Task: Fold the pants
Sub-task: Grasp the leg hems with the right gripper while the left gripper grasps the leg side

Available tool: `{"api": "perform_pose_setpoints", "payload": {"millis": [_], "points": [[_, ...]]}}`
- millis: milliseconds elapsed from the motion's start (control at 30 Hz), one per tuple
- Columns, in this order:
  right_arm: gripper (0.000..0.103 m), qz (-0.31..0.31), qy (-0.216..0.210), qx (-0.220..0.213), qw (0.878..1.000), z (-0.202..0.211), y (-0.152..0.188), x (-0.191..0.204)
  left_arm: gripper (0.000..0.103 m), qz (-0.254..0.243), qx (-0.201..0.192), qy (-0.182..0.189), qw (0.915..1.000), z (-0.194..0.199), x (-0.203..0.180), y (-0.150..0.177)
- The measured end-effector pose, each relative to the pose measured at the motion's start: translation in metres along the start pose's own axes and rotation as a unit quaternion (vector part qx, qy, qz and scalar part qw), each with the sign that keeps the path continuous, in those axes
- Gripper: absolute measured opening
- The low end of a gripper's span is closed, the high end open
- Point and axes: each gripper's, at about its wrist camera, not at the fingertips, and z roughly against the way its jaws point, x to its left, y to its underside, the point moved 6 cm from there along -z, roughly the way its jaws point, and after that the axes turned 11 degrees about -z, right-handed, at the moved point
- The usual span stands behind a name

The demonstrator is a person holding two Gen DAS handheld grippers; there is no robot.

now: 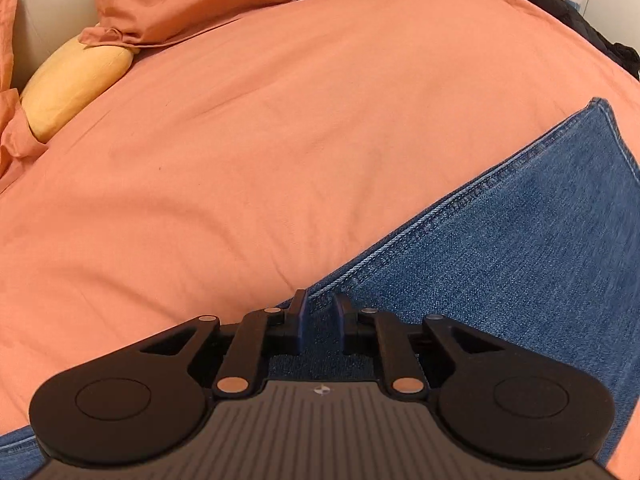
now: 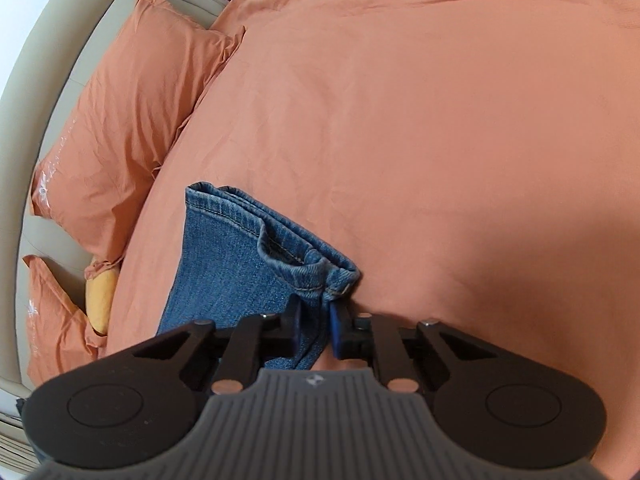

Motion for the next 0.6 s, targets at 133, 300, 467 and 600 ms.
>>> {"api": "perform_pose_setpoints", "payload": {"millis": [133,300,467,600], "points": [[0.008,0.002,0.016,0.001,1.0,0.002,-0.001,0.005,0.014,-0.028,0.004,0.027,0.9992,0.02,-0.015,0.01],[0.007,0.032,0.037,-0.002,0.999,0.005,0.001,0.014,0.014,-0.084,0.001,0.065,0.9943,0.047,-0.059,0.043],[0.004,0.049,0.05,-0.007,0.998,0.005,0.001,0.022,0.001,-0.096,0.004,0.099,0.9905,0.064,-0.099,0.073],[0.001,0.07,0.048,-0.014,0.996,0.013,0.0,0.035,0.0,-0.055,0.012,0.109,0.9924,0.068,-0.109,0.087]]}}
